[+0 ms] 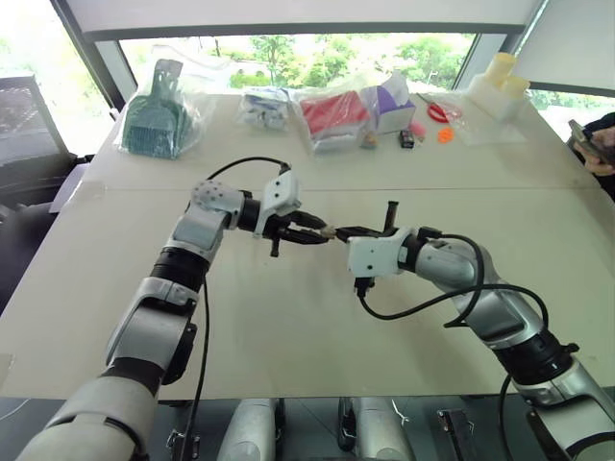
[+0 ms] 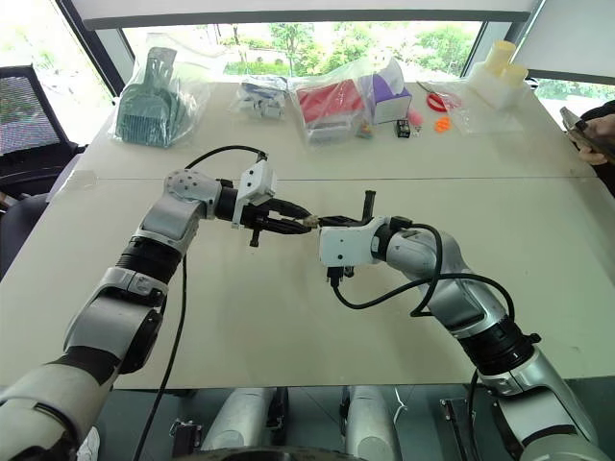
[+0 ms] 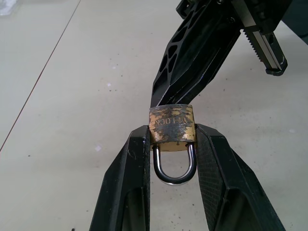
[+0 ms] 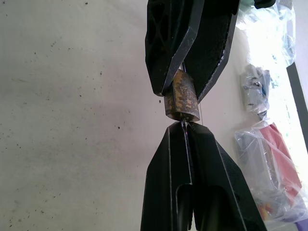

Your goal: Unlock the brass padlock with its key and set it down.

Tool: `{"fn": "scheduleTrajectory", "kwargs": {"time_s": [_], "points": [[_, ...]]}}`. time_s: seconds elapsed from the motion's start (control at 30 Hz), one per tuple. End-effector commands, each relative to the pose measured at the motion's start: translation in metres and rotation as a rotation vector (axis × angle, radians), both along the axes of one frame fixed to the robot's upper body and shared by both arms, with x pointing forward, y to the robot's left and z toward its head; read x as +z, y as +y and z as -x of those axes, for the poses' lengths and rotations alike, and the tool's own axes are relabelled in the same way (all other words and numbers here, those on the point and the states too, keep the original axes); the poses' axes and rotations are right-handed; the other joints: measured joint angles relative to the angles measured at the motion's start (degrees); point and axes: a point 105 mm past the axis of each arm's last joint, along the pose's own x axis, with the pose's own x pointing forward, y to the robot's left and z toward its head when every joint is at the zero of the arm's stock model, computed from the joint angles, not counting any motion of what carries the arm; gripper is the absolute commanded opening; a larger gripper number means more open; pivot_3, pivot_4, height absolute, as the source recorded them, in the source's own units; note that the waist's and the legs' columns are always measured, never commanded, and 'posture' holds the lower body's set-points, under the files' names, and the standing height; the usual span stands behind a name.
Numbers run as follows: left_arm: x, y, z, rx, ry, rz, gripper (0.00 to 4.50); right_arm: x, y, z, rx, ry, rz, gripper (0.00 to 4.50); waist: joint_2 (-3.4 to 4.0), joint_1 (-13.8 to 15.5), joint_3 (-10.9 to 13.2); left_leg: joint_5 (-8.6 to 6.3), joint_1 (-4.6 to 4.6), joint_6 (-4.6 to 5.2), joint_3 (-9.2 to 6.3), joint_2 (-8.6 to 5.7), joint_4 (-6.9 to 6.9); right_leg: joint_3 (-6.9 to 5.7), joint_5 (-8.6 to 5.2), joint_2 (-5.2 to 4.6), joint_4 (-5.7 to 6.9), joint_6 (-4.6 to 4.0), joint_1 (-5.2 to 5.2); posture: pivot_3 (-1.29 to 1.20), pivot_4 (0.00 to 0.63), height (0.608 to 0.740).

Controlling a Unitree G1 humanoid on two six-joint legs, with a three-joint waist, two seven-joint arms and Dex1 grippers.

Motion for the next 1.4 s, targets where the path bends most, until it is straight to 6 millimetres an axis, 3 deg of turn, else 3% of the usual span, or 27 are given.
{"fn": "scheduleTrajectory", "kwargs": {"time_s": [0.03,0.27,0.33,0.47,0.53,0.67,0.77,0.9,0.93,0.97,1.3,1.4], "points": [[0.017,-0.011,0.005,-0.056,-0.121,0.039,0.72,0.016,0.005,0.001,0.023,0.014,-0.067,0.05,0.00,0.0,0.0,0.00,0.00,0.00,0.00,0.00,0.00,0.00,0.00,0.00,0.00,0.00,0.00,0.00,0.150,0.740],[0.015,-0.010,0.002,-0.117,-0.570,-0.064,0.72,0.011,0.010,0.014,0.056,0.369,-0.163,0.05,0.01,0.2,0.0,0.00,0.01,0.00,-0.01,0.01,0.00,0.00,0.01,0.00,0.00,-0.01,0.01,0.00,0.150,0.740],[0.014,-0.010,0.001,-0.129,-0.619,-0.071,0.72,0.013,0.011,0.015,0.065,0.398,-0.166,0.05,0.01,0.2,0.0,0.00,0.01,0.00,-0.01,0.01,0.00,0.00,0.01,-0.01,0.00,-0.02,0.01,0.00,0.150,0.740],[0.013,-0.010,-0.004,-0.074,-0.482,-0.015,0.72,0.027,0.012,0.008,0.069,0.205,-0.110,0.05,0.01,0.1,0.0,0.00,0.01,0.00,0.02,0.00,0.00,0.00,0.01,-0.01,0.00,-0.02,0.00,0.00,0.150,0.740],[0.009,-0.007,-0.006,-0.042,-0.337,0.013,0.72,0.026,0.006,0.004,0.076,0.025,-0.008,0.05,0.01,0.1,0.0,0.00,0.01,0.00,0.03,0.00,0.00,0.00,0.01,-0.01,0.00,-0.01,0.00,0.00,0.150,0.740],[0.010,-0.003,-0.002,-0.046,-0.191,0.048,0.72,0.024,-0.001,0.008,0.122,-0.146,0.056,0.05,0.01,0.0,0.0,0.00,0.01,0.00,0.04,-0.01,0.00,0.00,0.00,0.00,0.00,0.02,0.00,0.00,0.150,0.740],[0.012,-0.001,0.002,-0.062,-0.139,0.058,0.72,0.024,-0.001,0.013,0.161,-0.210,0.058,1.37,0.01,-0.1,0.0,0.01,0.01,-0.01,0.06,0.00,0.00,0.00,0.00,0.00,0.00,0.03,0.00,0.00,0.150,0.740],[0.020,-0.002,0.008,-0.098,-0.105,0.079,0.72,0.027,0.001,0.016,0.208,-0.298,0.074,3.45,0.01,0.0,0.0,0.02,0.02,-0.04,0.04,0.00,0.00,0.00,0.00,0.00,0.02,0.02,0.01,0.00,0.150,0.740],[0.022,-0.002,0.010,-0.105,-0.098,0.083,0.72,0.028,0.002,0.016,0.216,-0.303,0.073,4.15,0.01,0.0,0.0,0.02,0.02,-0.04,0.05,0.00,0.00,0.00,0.00,0.00,0.02,0.02,0.01,0.00,0.150,0.740],[0.023,-0.002,0.011,-0.111,-0.088,0.087,0.72,0.028,0.003,0.016,0.228,-0.311,0.077,4.46,0.01,-0.1,0.0,0.02,0.02,-0.04,0.05,0.00,0.00,0.00,0.00,0.00,0.01,0.02,0.01,0.00,0.150,0.740],[0.025,0.000,0.016,-0.140,-0.051,0.079,0.72,0.032,0.007,0.011,0.283,-0.386,0.098,4.46,0.01,-0.4,0.0,0.02,0.03,-0.03,0.04,0.00,0.00,0.01,0.00,0.00,0.02,0.02,0.02,0.00,0.150,0.740],[0.024,0.002,0.015,-0.133,-0.052,0.074,0.72,0.035,0.007,0.011,0.291,-0.404,0.093,3.67,0.01,-0.5,0.0,0.02,0.03,-0.03,0.04,0.00,0.00,0.01,0.00,0.00,0.02,0.02,0.02,0.00,0.150,0.740]]}}
